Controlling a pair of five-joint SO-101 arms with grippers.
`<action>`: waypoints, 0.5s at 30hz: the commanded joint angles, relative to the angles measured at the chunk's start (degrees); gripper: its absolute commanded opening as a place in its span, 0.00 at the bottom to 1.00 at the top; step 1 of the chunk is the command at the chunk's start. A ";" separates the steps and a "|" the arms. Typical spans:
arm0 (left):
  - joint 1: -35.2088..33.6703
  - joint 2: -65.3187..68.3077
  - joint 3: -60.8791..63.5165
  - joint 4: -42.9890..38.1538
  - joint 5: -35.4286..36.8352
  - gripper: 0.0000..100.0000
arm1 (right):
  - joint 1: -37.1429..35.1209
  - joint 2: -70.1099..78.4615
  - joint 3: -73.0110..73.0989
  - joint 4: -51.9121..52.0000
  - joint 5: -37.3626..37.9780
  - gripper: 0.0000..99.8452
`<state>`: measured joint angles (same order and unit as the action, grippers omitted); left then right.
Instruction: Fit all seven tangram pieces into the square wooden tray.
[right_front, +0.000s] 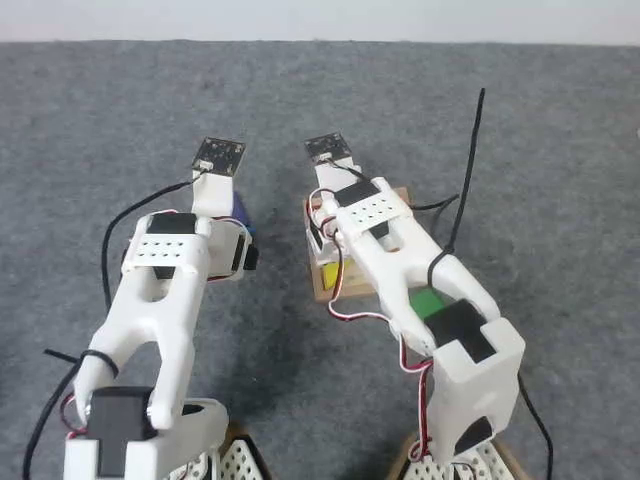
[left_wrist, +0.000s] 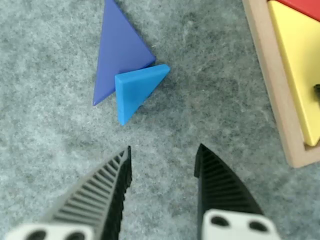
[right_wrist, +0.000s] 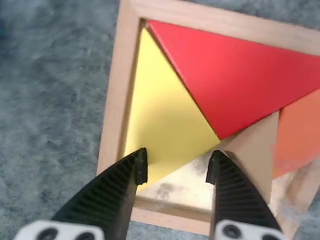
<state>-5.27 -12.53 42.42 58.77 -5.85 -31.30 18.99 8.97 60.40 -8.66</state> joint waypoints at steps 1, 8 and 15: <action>0.00 -2.46 -0.31 -0.97 -0.70 0.20 | -0.84 -2.33 -3.60 1.71 0.88 0.20; 0.00 -2.46 -0.31 -0.79 -0.70 0.20 | -3.74 -6.99 -3.78 3.30 0.97 0.20; 0.00 -2.46 -0.31 -0.88 -0.70 0.20 | -2.95 -7.16 -3.78 3.91 0.97 0.20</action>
<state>-5.27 -12.53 42.42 58.77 -5.85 -34.64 16.00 7.74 64.18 -8.31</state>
